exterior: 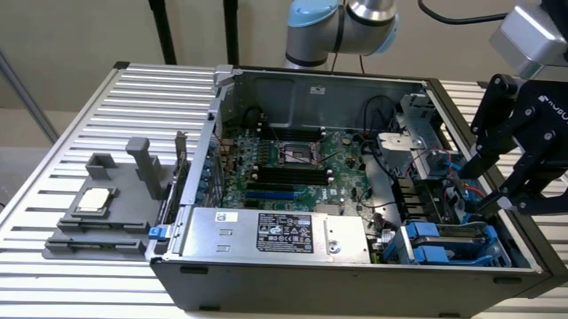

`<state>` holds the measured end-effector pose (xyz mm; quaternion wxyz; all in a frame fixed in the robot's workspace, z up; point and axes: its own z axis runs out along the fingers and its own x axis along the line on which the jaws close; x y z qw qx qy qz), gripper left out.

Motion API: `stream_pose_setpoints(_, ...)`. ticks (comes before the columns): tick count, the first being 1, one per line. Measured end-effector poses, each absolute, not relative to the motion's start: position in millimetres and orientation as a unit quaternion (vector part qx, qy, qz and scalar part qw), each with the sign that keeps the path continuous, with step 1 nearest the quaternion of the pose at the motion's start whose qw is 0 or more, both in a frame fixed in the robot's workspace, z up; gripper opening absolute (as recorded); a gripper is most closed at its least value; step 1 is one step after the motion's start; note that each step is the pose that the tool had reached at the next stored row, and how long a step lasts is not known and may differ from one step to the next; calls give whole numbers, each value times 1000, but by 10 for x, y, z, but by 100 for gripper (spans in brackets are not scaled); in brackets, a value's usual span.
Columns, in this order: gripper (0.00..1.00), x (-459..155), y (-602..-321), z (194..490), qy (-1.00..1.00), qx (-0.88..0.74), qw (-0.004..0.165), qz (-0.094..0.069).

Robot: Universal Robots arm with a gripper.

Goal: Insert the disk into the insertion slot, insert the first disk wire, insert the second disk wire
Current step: 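Insert the disk into the insertion slot, then insert the first disk wire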

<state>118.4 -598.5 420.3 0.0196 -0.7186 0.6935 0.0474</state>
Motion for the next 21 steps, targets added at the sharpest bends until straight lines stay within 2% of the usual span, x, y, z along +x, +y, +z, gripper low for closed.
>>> stream_pose_setpoints(21,47,1336,-5985,4177,693,-719,20,48)
